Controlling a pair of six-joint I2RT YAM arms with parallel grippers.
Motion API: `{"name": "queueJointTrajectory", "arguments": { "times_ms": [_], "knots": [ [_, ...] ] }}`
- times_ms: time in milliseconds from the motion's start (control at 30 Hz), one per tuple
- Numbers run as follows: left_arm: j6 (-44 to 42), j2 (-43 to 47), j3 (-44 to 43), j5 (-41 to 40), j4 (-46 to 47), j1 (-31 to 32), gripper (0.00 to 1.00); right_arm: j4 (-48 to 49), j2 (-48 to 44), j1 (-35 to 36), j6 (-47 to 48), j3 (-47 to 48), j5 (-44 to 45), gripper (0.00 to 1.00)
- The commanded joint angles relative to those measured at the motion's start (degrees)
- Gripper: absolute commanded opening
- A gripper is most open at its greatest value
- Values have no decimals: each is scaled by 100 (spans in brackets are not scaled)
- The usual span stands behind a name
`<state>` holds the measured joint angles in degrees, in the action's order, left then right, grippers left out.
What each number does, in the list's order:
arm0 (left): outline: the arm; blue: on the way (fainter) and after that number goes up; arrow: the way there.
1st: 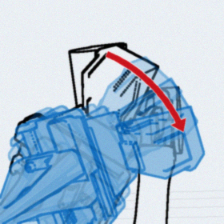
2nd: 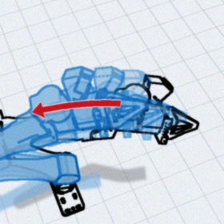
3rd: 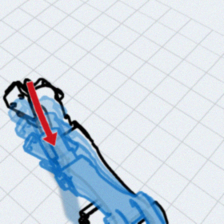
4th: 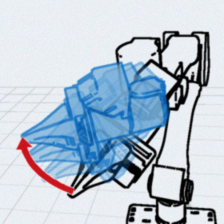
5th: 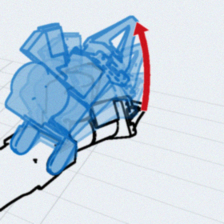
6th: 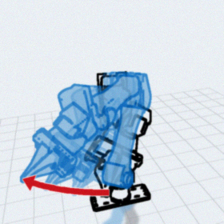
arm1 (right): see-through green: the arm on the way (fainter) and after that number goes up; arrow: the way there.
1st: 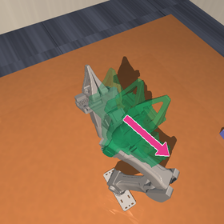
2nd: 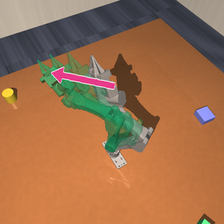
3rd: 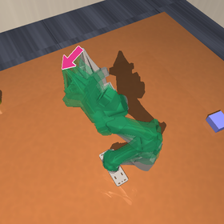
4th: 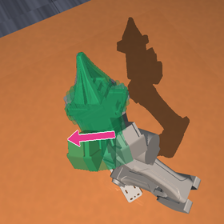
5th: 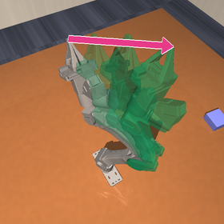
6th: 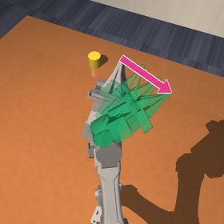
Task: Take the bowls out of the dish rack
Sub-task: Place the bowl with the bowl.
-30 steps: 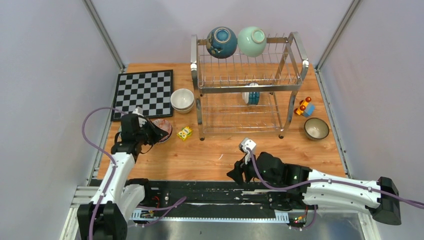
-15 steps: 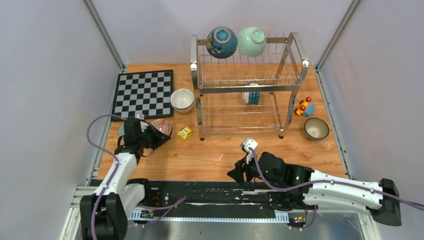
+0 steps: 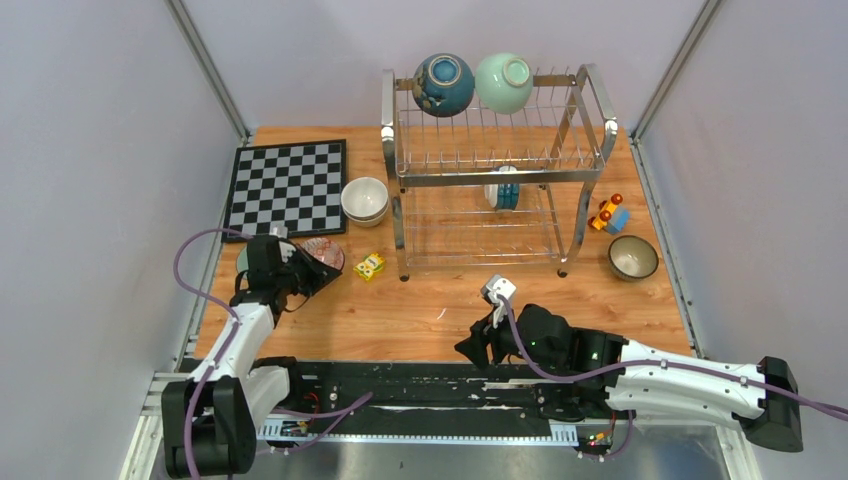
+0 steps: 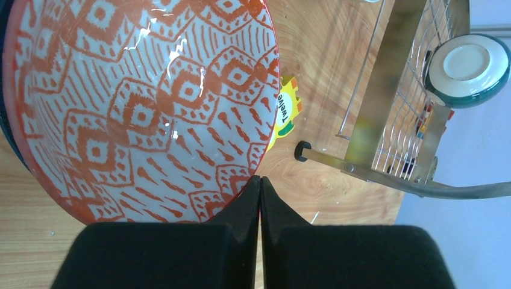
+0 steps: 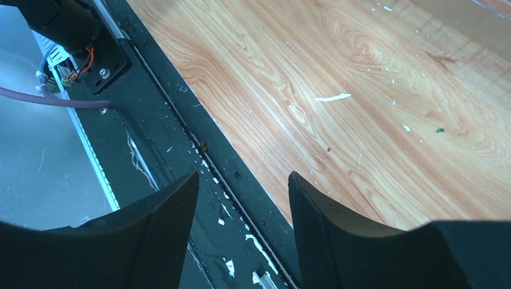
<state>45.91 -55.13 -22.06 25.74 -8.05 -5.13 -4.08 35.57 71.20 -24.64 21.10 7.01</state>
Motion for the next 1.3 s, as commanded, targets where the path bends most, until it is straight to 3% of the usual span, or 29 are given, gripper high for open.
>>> {"name": "queueJointTrajectory", "arguments": {
  "times_ms": [0,200,333,433,533,600,833,1267],
  "knots": [
    [-49,70,39,157,87,-54,0,-32,2,-48,-54,24,55,60],
    [-395,708,-700,-126,-849,-59,0,12,66,-59,-69,19,23,60],
    [-755,1023,-1295,-1097,-1920,-59,2,22,69,-55,-76,19,0,60],
    [-986,996,-1581,-2103,-2635,-59,15,10,6,-52,-75,3,4,60],
    [-1127,890,-1730,-2696,-3105,-59,35,4,-55,-48,-54,-29,3,60],
    [-1149,878,-1740,-3001,-3264,-59,42,10,-68,-47,-46,-42,4,60],
    [-972,594,-1672,-3437,-3285,-59,39,17,-61,-56,-33,-46,-32,60],
    [-578,544,-1002,-3183,-2373,-59,32,3,-192,-51,-47,-109,11,60]
  ]
}}
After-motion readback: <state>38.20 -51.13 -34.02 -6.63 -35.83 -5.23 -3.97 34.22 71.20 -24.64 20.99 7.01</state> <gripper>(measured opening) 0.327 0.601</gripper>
